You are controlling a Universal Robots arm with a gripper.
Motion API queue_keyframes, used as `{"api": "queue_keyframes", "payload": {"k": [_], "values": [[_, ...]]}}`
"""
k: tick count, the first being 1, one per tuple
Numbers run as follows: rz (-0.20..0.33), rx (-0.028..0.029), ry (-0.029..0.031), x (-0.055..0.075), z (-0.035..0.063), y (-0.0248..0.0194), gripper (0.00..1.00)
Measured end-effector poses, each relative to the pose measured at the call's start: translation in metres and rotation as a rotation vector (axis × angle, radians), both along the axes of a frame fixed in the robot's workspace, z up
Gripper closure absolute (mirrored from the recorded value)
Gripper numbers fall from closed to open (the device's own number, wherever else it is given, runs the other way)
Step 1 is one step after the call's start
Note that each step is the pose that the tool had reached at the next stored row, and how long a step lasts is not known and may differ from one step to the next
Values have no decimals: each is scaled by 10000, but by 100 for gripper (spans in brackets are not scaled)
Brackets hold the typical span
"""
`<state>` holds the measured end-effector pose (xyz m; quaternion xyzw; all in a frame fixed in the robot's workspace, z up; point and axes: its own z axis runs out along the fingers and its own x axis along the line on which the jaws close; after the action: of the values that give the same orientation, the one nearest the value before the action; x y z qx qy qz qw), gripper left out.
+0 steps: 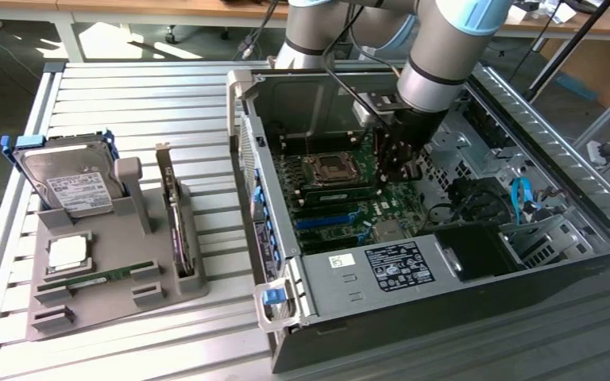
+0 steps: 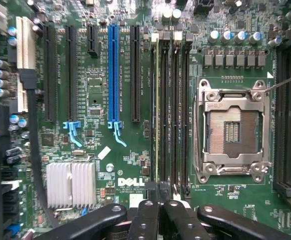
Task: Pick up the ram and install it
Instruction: 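Press down the ram until it locks into place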
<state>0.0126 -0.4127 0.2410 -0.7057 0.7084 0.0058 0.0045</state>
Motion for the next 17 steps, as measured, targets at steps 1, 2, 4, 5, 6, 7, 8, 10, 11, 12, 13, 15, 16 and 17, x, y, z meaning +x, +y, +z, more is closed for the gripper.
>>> {"api": "queue_keyframes", "payload": {"k": [1,2,4,5,6,7,8,10,11,12,13,15,16,17], "values": [[0,0,1,0,24,0,90],[0,1,-1,-12,25,0,90],[1,-1,0,-101,26,-1,90],[0,-2,0,-150,26,-1,90],[0,-3,-1,-200,26,0,90],[0,-1,-3,-242,24,0,90],[0,1,-4,-312,22,0,90],[0,-2,-4,-481,17,0,90],[-1,-2,-4,-529,14,0,90],[-1,0,-5,-572,9,0,90],[-1,1,-5,-594,2,0,90],[0,-2,-3,-601,-33,0,90],[0,-1,-4,-604,-46,0,90],[-1,-1,-4,-607,-60,0,90]]}}
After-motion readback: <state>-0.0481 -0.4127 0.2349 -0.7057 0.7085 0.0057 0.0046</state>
